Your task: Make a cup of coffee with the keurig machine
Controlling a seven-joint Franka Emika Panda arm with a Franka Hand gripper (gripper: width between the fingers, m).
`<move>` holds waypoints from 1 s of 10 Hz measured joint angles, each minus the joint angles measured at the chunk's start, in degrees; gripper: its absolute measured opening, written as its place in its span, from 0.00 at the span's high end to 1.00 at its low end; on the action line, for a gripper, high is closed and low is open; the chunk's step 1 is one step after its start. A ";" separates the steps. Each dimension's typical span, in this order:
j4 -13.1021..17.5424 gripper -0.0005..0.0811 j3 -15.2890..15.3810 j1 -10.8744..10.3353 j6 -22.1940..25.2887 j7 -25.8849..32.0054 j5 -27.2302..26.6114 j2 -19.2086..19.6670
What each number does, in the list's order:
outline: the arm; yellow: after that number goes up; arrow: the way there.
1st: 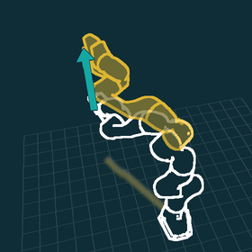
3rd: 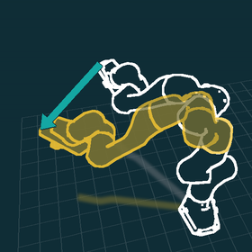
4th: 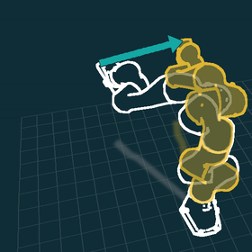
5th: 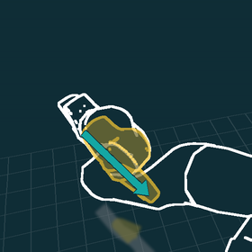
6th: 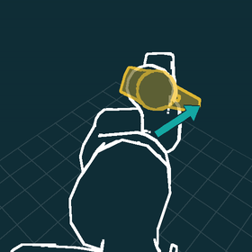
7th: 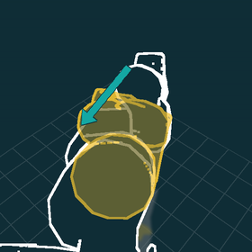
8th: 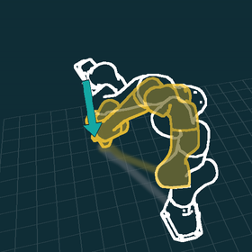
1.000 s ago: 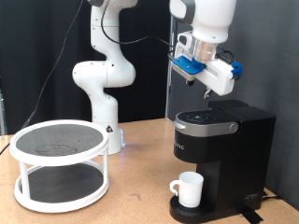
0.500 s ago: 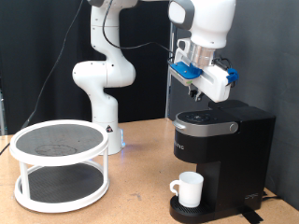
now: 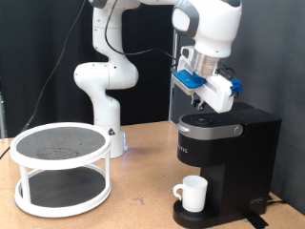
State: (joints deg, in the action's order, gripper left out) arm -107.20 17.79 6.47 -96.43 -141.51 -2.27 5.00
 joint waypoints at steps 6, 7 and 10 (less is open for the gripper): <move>0.86 0.99 0.09 -0.29 -1.12 -0.26 1.95 3.28; 1.16 0.99 0.10 -0.49 -0.89 -0.26 2.51 3.48; 1.26 0.99 0.21 -0.69 -1.00 0.73 2.16 3.44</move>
State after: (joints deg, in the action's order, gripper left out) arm -105.94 18.00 5.79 -97.43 -140.78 -0.12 8.45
